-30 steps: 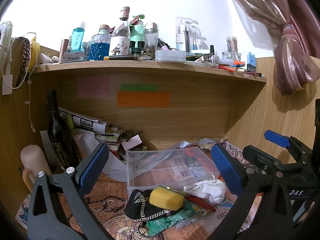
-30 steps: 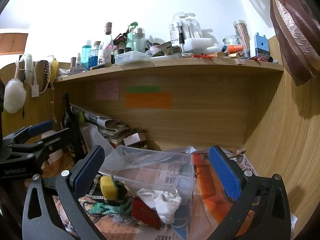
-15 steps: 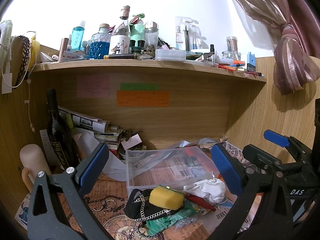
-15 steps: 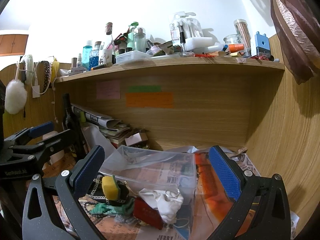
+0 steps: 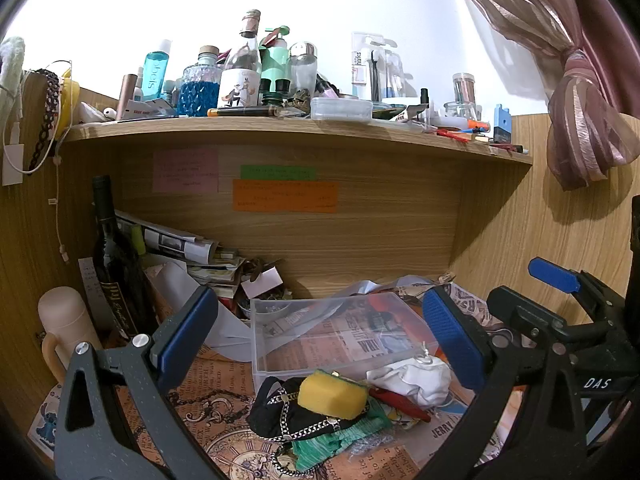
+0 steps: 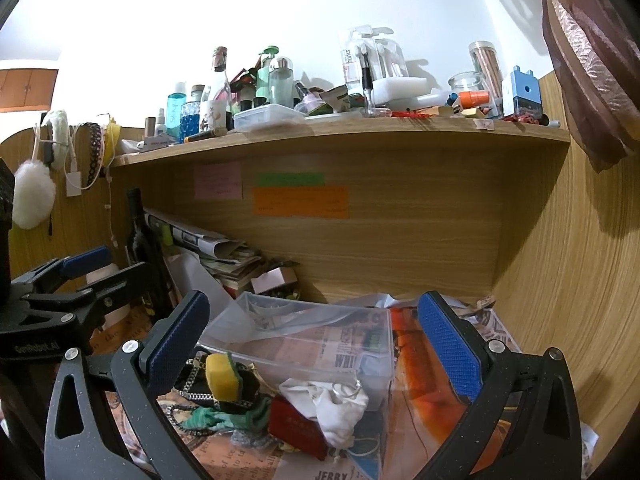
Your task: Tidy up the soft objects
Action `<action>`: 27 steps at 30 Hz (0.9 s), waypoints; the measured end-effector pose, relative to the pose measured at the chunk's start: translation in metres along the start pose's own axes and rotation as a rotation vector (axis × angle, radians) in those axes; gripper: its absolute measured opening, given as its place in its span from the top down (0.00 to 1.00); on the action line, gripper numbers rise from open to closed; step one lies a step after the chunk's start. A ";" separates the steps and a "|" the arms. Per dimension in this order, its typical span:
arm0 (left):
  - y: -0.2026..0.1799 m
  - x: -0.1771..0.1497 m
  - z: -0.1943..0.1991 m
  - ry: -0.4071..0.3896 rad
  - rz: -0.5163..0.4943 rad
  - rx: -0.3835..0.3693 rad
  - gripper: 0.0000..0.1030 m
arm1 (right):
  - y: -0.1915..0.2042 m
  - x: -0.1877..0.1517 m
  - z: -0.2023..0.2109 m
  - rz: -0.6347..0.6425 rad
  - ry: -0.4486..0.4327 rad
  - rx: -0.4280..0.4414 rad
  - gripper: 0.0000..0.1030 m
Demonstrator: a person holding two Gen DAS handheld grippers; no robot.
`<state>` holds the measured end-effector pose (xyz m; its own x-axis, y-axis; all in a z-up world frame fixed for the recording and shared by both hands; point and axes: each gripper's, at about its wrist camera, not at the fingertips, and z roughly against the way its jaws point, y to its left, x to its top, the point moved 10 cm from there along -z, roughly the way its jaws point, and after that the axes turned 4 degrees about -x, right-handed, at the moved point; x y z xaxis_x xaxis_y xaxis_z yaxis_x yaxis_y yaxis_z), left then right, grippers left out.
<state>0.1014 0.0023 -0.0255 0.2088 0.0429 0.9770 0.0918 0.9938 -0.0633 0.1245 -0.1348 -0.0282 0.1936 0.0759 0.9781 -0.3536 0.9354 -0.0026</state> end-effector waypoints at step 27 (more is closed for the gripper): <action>-0.003 -0.001 0.002 -0.004 -0.002 -0.006 0.00 | -0.002 0.002 0.001 -0.004 -0.003 -0.001 0.00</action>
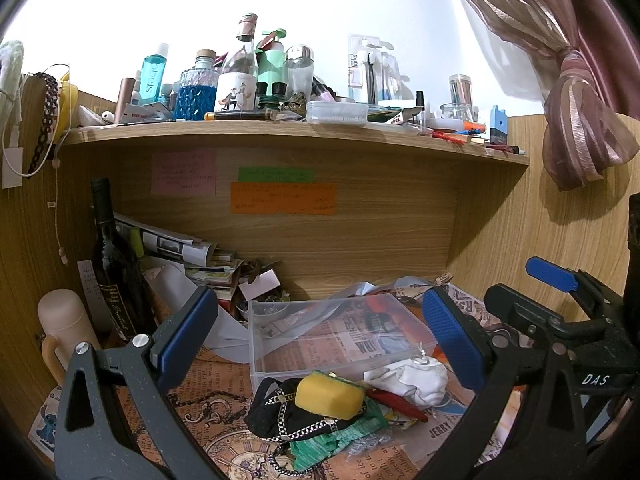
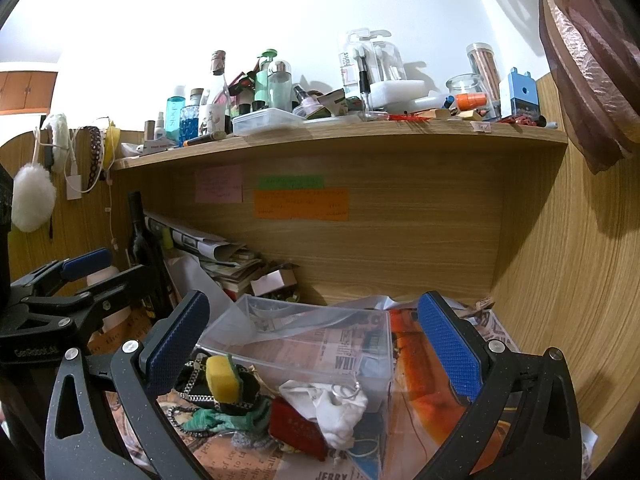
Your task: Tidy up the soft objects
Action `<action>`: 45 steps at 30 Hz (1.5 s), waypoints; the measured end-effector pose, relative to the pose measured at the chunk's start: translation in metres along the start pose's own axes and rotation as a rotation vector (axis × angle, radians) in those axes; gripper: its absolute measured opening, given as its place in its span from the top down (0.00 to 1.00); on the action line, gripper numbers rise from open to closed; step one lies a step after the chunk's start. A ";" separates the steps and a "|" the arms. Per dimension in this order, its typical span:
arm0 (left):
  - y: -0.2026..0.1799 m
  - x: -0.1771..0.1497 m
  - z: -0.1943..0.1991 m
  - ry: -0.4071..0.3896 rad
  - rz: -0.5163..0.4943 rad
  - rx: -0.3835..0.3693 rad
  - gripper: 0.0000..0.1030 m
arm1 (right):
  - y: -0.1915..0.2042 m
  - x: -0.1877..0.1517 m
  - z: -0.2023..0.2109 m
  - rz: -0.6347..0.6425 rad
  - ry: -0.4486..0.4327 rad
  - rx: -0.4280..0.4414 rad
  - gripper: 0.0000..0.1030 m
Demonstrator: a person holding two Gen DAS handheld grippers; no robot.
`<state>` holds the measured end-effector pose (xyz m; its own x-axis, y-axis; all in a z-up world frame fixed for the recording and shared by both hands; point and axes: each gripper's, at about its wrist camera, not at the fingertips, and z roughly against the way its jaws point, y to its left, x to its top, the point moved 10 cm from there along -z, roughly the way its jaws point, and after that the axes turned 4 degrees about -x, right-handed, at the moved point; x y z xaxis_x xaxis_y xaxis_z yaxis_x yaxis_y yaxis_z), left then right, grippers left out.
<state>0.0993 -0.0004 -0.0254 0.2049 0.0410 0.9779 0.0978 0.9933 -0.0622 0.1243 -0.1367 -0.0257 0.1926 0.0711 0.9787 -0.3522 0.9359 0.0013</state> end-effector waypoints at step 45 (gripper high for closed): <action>0.001 -0.133 -0.099 0.430 0.119 -0.130 0.40 | -0.031 -0.137 -0.093 -0.057 0.467 0.042 0.28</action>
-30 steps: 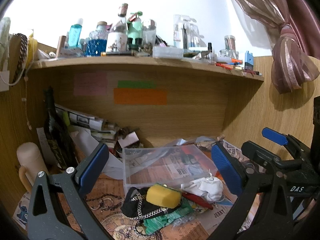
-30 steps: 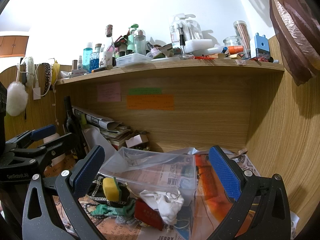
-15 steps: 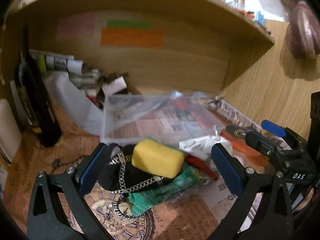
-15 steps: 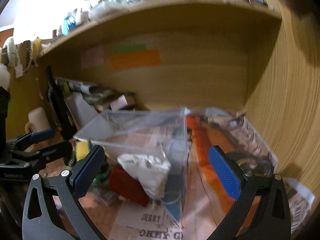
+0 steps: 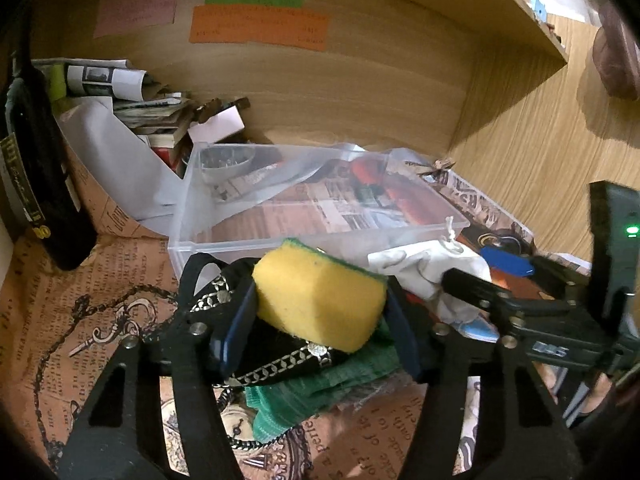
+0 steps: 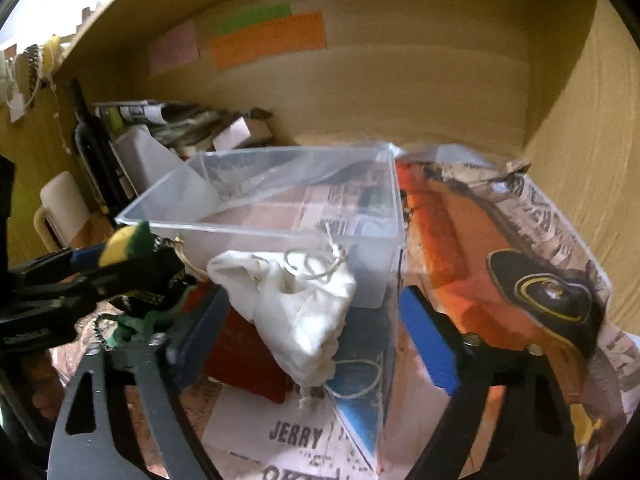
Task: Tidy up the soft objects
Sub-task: 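Grasp the yellow sponge with the left gripper while the right gripper grasps the white cloth, then lower the sponge and cloth into the clear box and open both grippers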
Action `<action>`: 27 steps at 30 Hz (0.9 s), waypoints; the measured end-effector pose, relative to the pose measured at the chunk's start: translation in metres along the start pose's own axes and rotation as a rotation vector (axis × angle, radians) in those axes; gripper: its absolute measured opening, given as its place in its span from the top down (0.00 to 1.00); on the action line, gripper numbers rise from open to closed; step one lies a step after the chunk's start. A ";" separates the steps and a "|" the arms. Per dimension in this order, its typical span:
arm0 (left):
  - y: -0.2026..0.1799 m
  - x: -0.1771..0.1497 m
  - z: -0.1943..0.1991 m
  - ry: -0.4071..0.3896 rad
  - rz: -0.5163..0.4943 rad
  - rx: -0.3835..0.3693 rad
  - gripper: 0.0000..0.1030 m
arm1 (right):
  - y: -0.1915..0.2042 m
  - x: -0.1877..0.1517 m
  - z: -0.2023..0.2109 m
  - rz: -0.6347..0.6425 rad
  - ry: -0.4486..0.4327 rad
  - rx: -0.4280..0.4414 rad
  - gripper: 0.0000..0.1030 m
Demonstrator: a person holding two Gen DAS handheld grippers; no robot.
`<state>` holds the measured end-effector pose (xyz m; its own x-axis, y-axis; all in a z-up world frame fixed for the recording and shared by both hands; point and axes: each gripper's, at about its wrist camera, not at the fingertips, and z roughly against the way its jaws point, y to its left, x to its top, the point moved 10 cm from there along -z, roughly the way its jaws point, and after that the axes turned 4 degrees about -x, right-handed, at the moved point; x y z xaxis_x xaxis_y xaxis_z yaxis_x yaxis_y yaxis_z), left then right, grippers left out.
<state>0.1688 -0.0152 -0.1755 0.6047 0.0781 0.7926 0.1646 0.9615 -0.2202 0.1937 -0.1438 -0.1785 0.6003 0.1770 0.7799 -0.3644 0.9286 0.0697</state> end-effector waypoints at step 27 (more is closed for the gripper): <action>0.027 0.080 0.020 -0.105 -0.041 0.099 0.40 | 0.009 0.076 0.057 0.015 -0.239 0.070 0.88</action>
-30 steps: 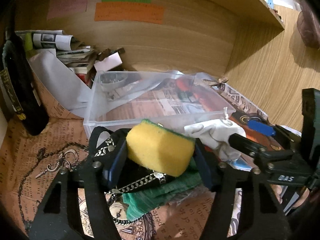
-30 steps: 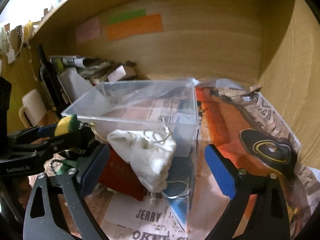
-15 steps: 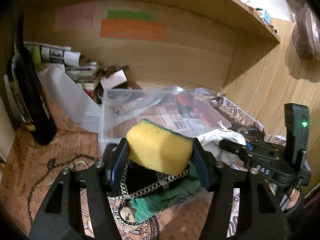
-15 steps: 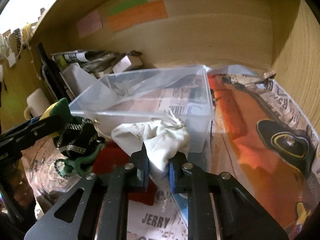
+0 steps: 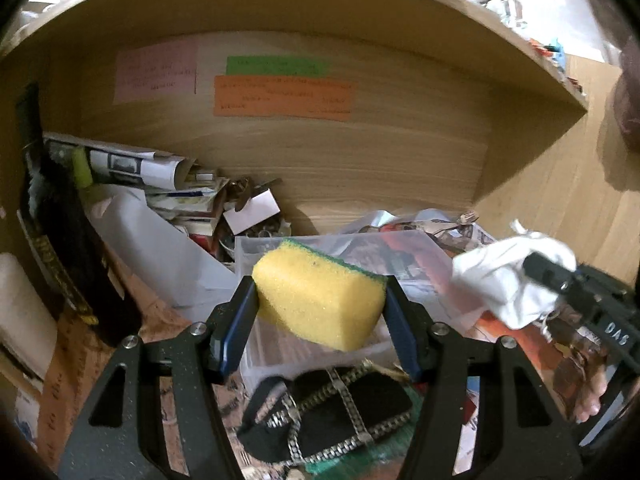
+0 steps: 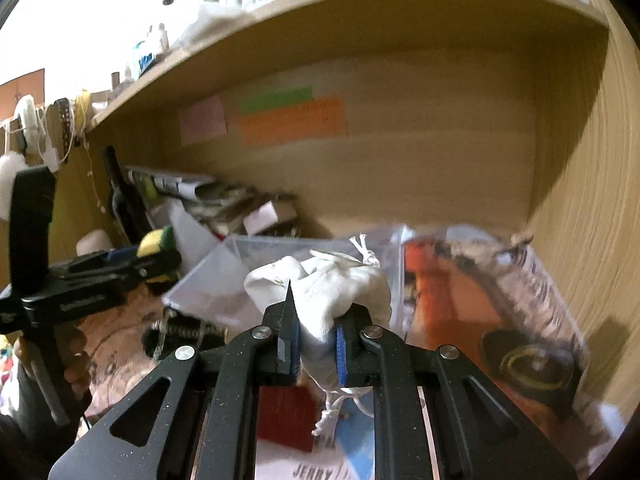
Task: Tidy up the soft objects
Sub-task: 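Lower the sponge and cloth into the clear box and open both grippers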
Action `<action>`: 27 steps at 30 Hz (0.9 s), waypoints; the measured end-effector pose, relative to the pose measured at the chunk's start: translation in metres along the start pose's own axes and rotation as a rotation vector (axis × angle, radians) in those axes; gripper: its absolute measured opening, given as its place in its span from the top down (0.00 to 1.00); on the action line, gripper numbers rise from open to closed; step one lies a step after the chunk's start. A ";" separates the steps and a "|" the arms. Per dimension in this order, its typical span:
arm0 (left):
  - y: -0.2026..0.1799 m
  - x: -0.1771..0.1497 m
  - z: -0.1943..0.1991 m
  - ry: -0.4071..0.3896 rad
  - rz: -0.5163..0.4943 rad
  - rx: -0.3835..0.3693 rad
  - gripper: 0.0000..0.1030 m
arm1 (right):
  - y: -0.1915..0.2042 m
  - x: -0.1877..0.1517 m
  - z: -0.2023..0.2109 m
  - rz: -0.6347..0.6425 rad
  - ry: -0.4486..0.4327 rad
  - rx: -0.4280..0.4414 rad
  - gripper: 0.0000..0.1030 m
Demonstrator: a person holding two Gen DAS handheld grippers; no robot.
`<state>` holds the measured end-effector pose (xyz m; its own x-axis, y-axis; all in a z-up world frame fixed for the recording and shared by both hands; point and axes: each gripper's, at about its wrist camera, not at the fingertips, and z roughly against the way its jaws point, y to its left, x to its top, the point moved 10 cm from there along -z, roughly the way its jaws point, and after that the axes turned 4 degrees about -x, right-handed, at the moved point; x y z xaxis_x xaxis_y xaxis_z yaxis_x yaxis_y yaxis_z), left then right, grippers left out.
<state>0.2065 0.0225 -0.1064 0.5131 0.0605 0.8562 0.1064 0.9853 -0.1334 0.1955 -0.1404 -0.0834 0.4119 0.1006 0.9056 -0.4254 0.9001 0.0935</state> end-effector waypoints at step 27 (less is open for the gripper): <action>0.027 -0.025 -0.111 0.325 -0.029 0.033 0.39 | 0.003 -0.045 -0.138 0.081 0.361 -0.007 0.88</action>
<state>0.2913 0.0297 -0.1865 0.7558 -0.0170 0.6546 0.1005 0.9908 -0.0904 0.2865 -0.0839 -0.1812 0.6351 0.3136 0.7059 -0.4636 0.8858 0.0235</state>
